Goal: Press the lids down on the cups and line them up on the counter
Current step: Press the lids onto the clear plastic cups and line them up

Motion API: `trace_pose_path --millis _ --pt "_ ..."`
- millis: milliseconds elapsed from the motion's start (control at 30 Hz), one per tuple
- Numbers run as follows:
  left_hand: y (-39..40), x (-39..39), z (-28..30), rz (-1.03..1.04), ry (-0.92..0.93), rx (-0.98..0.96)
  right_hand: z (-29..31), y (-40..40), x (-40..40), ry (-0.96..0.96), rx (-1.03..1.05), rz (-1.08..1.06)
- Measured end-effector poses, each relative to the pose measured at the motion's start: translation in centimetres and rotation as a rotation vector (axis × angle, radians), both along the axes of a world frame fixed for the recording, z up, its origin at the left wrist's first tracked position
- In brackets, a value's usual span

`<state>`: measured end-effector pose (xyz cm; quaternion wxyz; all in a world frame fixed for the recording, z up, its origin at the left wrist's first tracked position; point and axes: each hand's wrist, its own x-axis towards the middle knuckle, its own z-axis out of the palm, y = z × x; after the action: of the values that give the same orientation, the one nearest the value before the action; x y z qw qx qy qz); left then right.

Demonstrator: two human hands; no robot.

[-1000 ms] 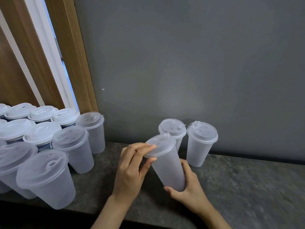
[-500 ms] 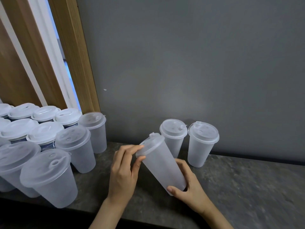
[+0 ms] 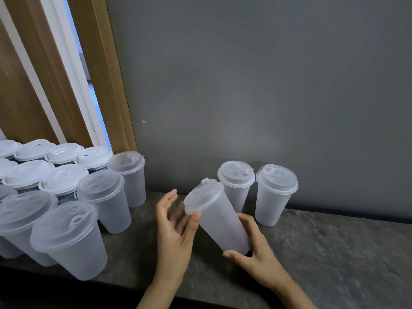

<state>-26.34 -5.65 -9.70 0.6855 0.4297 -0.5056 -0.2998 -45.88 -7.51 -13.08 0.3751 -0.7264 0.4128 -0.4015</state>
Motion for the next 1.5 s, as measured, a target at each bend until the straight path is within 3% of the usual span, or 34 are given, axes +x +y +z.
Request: trace_pose_path --millis 33,133,333,433,500,933,1167,1367,1500 --pt "-0.1 -0.2 -0.2 -0.074 0.052 0.022 -0.1 0.0 0.1 -0.009 -0.029 0.007" --pt "-0.3 -0.4 -0.5 -0.116 -0.06 0.022 -0.4 -0.1 0.4 0.016 -0.083 0.034" --pt "-1.1 0.5 0.1 0.086 -0.245 -0.015 -1.4 -0.7 0.4 0.177 -0.16 -0.045" --pt "-3.0 1.6 0.8 0.235 -0.45 -0.091 -2.0 -0.9 0.4 0.313 -0.225 -0.098" --pt "-4.5 1.7 1.3 0.23 -0.5 -0.048 -2.2 -1.0 0.4 0.422 -0.258 -0.125" --pt "-8.6 1.1 -0.8 0.073 -0.576 0.017 -1.7 -1.1 0.8 0.567 -0.254 -0.159" --pt "-2.6 3.2 -1.0 0.273 -0.514 0.104 -1.4 -1.0 0.7 0.603 -0.211 -0.157" --pt "3.3 7.3 5.5 0.55 -0.978 -0.195 -1.0 -1.0 1.1 0.653 -0.216 -0.168" --pt "4.2 9.9 8.3 0.616 -1.094 0.039 -0.6 -1.0 3.5 0.622 -0.256 -0.135"
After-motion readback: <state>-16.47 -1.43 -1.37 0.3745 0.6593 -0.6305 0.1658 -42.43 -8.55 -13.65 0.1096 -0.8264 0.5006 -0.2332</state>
